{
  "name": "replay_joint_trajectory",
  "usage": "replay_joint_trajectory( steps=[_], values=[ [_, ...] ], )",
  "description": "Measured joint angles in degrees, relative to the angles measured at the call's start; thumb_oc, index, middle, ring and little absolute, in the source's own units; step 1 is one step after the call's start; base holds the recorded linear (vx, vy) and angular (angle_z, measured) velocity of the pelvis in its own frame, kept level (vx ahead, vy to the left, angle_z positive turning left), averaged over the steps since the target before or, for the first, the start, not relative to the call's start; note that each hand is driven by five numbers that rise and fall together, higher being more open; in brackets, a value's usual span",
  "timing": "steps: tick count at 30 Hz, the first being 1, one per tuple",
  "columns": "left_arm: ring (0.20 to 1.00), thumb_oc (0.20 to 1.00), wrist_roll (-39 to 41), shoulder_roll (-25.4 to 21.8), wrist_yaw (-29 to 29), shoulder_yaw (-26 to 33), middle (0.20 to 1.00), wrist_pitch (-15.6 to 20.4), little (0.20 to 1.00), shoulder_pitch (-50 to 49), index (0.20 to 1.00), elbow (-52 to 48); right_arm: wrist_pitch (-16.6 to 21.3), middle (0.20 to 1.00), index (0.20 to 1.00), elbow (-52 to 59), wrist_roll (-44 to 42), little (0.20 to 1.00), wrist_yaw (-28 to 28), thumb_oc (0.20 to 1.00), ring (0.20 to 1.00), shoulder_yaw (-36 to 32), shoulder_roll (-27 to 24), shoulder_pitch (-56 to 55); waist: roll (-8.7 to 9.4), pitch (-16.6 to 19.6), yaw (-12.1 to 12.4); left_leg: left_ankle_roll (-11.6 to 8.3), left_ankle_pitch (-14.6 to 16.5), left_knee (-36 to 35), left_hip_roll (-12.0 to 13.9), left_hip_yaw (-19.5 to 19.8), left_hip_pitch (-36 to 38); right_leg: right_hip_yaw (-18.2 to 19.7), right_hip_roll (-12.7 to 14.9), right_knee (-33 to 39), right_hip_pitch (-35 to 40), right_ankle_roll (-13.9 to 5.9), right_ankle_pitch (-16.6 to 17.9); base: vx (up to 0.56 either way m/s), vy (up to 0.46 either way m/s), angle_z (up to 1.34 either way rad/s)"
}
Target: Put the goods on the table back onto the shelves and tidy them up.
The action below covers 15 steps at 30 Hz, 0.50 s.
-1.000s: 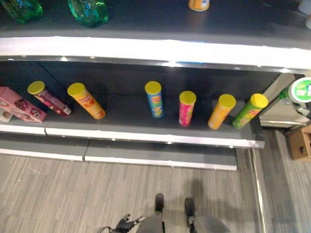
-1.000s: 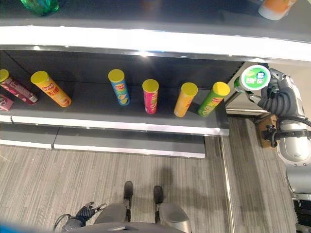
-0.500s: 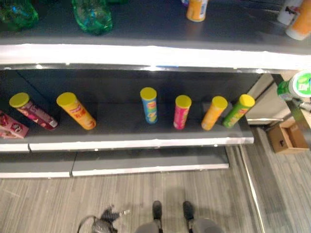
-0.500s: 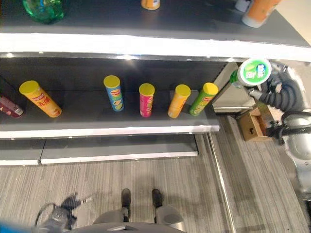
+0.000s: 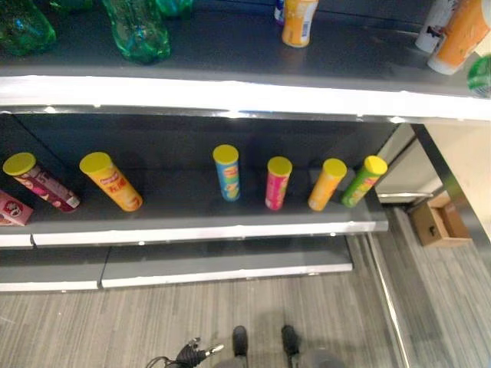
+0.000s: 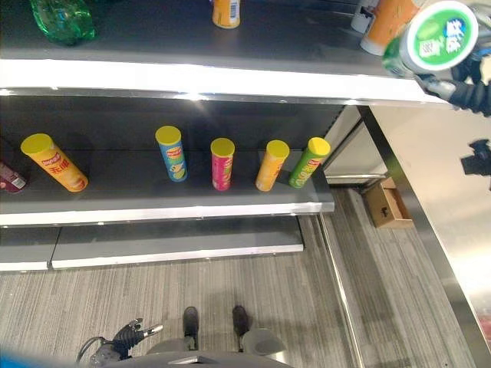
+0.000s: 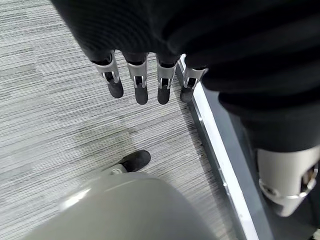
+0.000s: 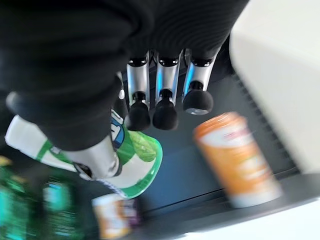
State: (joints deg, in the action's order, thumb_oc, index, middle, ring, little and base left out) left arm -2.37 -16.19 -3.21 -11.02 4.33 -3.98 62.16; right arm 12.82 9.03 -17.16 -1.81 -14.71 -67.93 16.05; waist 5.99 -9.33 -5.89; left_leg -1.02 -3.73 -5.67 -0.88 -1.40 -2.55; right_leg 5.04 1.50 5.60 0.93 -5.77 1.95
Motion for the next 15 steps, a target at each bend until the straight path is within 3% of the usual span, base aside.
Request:
replay_joint_trajectory(
  steps=[4, 7, 8, 10, 13, 15],
  values=[
    [1.0, 1.0, 0.0, -0.3, 0.3, -0.6, 1.0, -0.3, 1.0, -0.2, 1.0, 0.7, -0.2, 0.2, 0.2, -6.6, -12.4, 0.2, 3.4, 0.2, 0.2, 12.9, 5.0, 13.3, -0.9, 0.7, 4.8, 0.2, -0.2, 0.0, -0.1, 1.1, -0.1, -1.4, 0.0, 0.0, 0.3, 0.09, -0.1, 0.03, -0.039, 0.18],
    [1.0, 1.0, 0.0, -0.5, 0.8, -0.7, 1.0, -0.8, 1.0, -1.0, 1.0, 1.6, -0.8, 0.2, 0.2, -10.3, -18.2, 0.2, 5.5, 0.2, 0.2, 19.5, 8.2, 21.6, -1.46, 0.7, 6.3, 0.61, -0.7, 0.0, -0.5, 2.4, -0.2, -2.7, 0.2, 0.0, 0.8, 0.35, -0.3, 0.03, -0.036, 0.22],
    [1.0, 1.0, 0.0, -0.7, 1.2, -1.5, 1.0, -0.8, 1.0, -0.8, 1.0, 1.7, -1.5, 0.2, 0.2, -18.5, -20.7, 0.2, 6.8, 0.2, 0.2, 27.5, 8.6, 30.8, -2.11, 0.7, 6.5, 0.51, -0.7, 0.1, -0.7, 2.9, 0.2, -3.2, 0.4, 0.0, 1.5, 0.3, -0.4, 0.02, -0.034, 0.21],
    [1.0, 1.0, 0.1, -2.1, 1.3, -2.0, 1.0, -0.6, 1.0, -0.3, 1.0, 1.1, -3.0, 0.2, 0.2, -26.5, -21.7, 0.2, 8.0, 0.2, 0.2, 31.4, 7.5, 36.2, -2.42, 0.8, 9.2, 0.35, -0.6, 0.0, -0.8, 3.7, 0.2, -4.1, 0.4, 0.0, 1.9, 0.0, -0.7, 0.02, -0.032, 0.28],
    [1.0, 1.0, 2.3, -2.7, 2.1, -2.1, 1.0, -0.7, 1.0, -1.7, 1.0, 1.6, -6.5, 0.2, 0.2, -39.8, -21.7, 0.2, 12.1, 0.2, 0.2, 39.9, 7.6, 44.2, -3.22, 0.9, 10.0, 0.35, -0.9, 0.0, -1.5, 5.4, 0.0, -6.0, 1.0, 0.0, 2.4, 0.24, -1.2, 0.02, -0.044, 0.33],
    [1.0, 1.0, 2.3, -3.2, 3.1, -2.6, 1.0, -0.5, 1.0, -2.1, 1.0, 1.3, -9.4, 0.2, 0.2, -44.1, -21.7, 0.2, 14.7, 0.2, 0.2, 40.6, 7.6, 45.2, -3.54, 0.9, 10.8, 0.58, -1.5, 0.3, -1.8, 6.6, -0.3, -7.2, 1.1, 0.0, 2.5, 0.24, -1.3, 0.01, -0.024, 0.35]
  ],
)
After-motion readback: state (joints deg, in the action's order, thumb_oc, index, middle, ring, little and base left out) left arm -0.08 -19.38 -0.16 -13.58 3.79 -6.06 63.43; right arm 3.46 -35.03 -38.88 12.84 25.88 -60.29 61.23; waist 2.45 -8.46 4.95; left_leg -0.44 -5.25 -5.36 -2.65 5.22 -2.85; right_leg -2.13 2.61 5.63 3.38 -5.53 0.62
